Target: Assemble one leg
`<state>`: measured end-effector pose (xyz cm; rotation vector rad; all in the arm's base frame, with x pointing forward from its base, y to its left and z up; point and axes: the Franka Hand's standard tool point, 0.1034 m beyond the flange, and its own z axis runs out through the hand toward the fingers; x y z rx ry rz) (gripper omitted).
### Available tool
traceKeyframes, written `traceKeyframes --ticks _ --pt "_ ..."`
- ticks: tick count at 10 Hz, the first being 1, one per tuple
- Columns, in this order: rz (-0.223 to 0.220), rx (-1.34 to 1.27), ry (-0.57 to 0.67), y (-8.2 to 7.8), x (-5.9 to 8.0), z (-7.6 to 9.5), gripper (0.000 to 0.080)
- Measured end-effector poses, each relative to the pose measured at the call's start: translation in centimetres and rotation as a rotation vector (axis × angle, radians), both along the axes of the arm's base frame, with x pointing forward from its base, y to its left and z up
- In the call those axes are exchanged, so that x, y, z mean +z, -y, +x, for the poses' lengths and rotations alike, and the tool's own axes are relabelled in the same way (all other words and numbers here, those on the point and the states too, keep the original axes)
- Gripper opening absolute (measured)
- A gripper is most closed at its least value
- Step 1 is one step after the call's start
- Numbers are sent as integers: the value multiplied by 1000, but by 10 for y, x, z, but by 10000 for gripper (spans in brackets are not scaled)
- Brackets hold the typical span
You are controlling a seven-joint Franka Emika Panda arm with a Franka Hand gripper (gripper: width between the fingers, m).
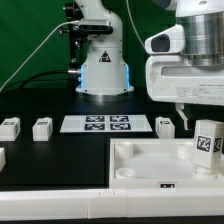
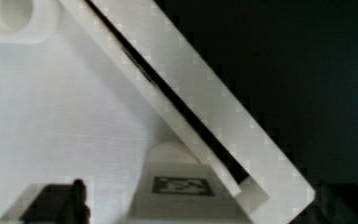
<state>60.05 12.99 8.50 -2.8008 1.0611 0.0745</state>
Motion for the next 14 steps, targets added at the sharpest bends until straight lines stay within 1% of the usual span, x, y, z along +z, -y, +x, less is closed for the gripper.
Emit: traceKeyframes --ticks 1,3,5,7,10,11,13,14 --pt "-3 50 7 0 0 0 644" --pt "-11 433 73 2 -2 0 649" --pt "-22 694 110 3 -4 -2 649" --pt "-29 898 145 3 -4 -1 649" --pt "-54 1250 190 6 -3 1 649" --pt "-60 1336 198 7 -3 1 649" --pt "-60 1331 197 8 -3 2 649" --pt "-60 1330 197 9 -4 2 535"
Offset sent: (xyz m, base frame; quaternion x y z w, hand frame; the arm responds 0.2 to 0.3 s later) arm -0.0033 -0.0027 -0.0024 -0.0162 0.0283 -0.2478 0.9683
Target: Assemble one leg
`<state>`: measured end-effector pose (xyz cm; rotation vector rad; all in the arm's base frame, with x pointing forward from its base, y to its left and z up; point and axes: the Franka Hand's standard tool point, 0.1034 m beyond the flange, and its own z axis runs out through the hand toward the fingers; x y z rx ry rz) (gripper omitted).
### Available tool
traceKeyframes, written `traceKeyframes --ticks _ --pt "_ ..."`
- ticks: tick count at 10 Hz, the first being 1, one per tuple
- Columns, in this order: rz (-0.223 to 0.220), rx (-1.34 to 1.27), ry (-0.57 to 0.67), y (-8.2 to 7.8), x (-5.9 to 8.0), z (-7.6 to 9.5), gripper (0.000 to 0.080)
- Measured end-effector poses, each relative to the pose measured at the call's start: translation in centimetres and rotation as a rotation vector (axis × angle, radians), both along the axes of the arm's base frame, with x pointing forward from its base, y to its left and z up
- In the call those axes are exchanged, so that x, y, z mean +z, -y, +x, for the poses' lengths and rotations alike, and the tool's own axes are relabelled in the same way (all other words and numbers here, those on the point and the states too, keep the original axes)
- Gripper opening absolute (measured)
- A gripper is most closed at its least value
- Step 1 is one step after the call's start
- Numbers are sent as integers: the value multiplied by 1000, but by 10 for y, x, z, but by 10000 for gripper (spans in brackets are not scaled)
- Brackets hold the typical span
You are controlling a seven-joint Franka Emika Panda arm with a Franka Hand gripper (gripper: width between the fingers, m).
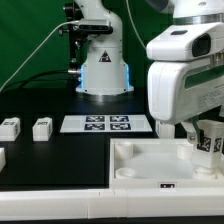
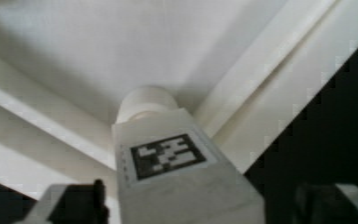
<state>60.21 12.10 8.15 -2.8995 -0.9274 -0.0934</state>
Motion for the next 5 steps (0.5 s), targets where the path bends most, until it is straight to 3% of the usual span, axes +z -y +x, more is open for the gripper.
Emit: traceKeyframes --ticks 2,5 --pt "-2 -2 1 2 0 1 295" --pt "-2 -3 1 2 0 1 295"
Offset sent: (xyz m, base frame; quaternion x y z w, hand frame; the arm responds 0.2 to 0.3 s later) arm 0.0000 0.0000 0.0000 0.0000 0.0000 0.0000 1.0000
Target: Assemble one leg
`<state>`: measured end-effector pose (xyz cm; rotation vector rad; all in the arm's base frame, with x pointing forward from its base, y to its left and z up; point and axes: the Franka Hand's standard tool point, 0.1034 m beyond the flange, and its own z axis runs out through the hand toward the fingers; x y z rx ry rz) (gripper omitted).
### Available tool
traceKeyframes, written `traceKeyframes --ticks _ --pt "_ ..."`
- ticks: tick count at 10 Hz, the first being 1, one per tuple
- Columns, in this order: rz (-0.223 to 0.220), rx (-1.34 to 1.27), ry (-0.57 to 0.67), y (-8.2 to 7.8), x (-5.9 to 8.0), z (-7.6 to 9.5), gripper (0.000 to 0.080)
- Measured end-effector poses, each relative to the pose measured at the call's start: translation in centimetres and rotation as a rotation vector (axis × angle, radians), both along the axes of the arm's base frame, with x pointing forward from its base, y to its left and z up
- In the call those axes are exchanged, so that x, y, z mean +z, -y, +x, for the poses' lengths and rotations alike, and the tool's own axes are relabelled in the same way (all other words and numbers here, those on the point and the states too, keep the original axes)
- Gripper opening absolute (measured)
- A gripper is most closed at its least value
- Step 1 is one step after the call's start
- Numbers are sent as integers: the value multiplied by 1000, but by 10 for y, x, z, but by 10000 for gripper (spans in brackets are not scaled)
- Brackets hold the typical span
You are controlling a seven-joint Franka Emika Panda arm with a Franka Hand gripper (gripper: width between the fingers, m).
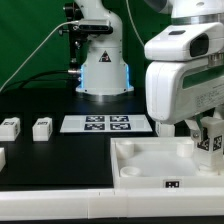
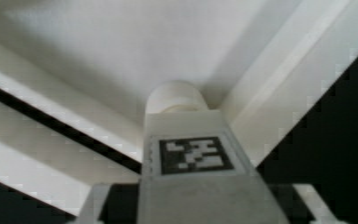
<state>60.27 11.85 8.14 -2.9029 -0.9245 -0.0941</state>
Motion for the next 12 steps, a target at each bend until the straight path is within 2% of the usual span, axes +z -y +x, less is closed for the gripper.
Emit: traceKeyframes --ticks 2,4,7,9,12 --pt "2 -41 -4 0 0 0 295" --pt "10 -190 -21 0 0 0 296" --pt "27 -525 -60 -1 0 0 297" --pt "61 -776 -85 1 -2 2 297" --pt "71 -1180 -130 0 -2 2 297"
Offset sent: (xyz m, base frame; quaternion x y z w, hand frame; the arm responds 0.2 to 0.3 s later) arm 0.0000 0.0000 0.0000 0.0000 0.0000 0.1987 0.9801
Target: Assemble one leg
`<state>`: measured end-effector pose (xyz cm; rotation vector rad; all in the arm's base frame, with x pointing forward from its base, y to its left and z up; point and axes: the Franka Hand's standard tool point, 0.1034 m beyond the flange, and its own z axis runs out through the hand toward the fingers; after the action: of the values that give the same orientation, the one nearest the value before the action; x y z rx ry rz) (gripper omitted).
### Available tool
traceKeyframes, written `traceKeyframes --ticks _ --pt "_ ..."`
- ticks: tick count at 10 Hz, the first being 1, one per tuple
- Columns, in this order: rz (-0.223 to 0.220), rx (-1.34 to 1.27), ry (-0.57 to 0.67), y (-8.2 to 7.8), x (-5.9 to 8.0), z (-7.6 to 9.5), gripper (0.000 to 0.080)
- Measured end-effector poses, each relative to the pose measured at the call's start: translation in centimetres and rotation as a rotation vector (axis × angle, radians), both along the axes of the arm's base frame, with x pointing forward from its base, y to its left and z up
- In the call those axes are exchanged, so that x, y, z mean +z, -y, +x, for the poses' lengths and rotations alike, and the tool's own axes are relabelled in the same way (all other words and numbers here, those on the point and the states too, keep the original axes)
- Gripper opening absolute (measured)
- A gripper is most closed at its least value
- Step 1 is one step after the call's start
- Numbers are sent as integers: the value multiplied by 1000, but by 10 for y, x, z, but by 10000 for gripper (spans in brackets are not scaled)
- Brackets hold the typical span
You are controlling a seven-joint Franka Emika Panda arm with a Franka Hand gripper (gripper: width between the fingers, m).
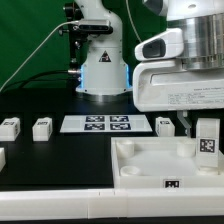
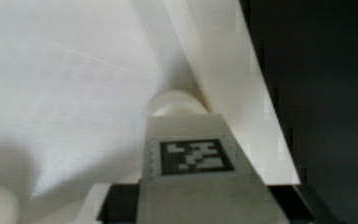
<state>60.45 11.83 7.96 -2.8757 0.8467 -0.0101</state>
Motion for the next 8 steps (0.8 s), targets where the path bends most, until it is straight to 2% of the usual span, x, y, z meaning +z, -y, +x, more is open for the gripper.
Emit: traceKeyframes --ticks 4,7,8 --pt "45 -469 -74 -7 -1 -2 297" --pt "44 -443 -71 -9 -1 -3 324" --pt "42 -397 -64 -9 -1 -3 501"
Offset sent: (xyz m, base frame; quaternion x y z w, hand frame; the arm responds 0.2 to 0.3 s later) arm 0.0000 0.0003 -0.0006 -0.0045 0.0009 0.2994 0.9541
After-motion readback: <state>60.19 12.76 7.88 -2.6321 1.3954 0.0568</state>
